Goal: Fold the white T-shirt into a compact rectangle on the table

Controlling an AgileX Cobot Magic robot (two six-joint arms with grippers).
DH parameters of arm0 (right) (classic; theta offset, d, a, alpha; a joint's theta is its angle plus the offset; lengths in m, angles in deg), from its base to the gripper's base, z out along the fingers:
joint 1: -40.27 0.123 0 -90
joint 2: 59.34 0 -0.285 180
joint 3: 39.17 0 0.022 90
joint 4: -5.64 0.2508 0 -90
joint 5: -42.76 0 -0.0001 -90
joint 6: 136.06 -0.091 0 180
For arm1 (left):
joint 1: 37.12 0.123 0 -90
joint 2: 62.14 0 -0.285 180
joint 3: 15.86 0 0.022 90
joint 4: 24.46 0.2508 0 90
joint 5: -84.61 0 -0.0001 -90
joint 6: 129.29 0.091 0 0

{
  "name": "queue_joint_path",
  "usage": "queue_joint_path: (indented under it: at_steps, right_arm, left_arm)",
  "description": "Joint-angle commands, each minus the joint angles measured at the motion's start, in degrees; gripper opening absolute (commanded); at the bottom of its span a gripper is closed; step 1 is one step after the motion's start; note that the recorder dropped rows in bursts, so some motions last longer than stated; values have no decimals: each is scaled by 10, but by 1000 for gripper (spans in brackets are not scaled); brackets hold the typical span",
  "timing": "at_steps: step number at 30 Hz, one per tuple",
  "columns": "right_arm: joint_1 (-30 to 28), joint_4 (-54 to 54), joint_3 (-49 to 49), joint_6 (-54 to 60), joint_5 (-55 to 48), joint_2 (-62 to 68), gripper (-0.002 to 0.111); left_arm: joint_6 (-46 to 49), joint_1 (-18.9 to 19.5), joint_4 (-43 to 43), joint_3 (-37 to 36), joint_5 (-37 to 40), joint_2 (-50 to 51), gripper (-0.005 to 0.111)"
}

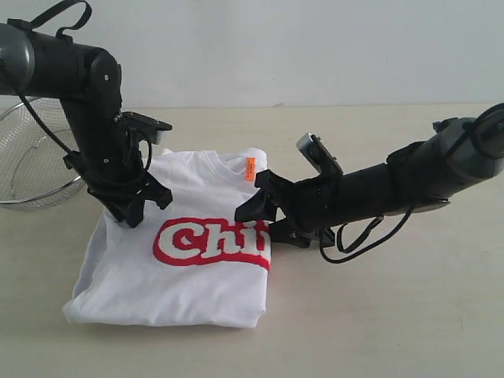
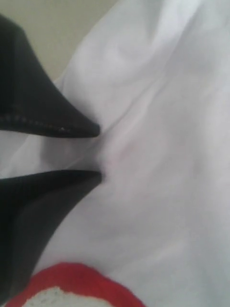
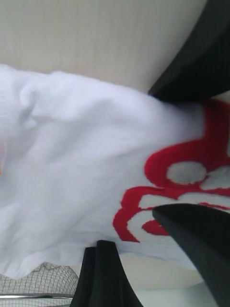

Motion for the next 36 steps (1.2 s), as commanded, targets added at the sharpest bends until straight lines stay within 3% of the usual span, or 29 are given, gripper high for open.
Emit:
queue_joint_path:
  at_steps: [1,10,19,25,36]
  right_arm:
    - [20,3,9,8,16,6,57]
    - [53,3,30,6,45,6,53]
    - [53,-5,30,6,59,6,0]
    - [32,-56,30,-30,58,4,0]
    - [-93,-207,68,-97,-29,4,0]
  left_arm:
    - [-6,-3,3,-1,2,-1,21]
    - [-6,-3,3,-1,7,-1,21]
    - [-8,-3,3,-1,7,-1,21]
    - [-13,-3,-32,-1,8,-21,21]
    - [-1,-3,-66,-1,3,-136,21]
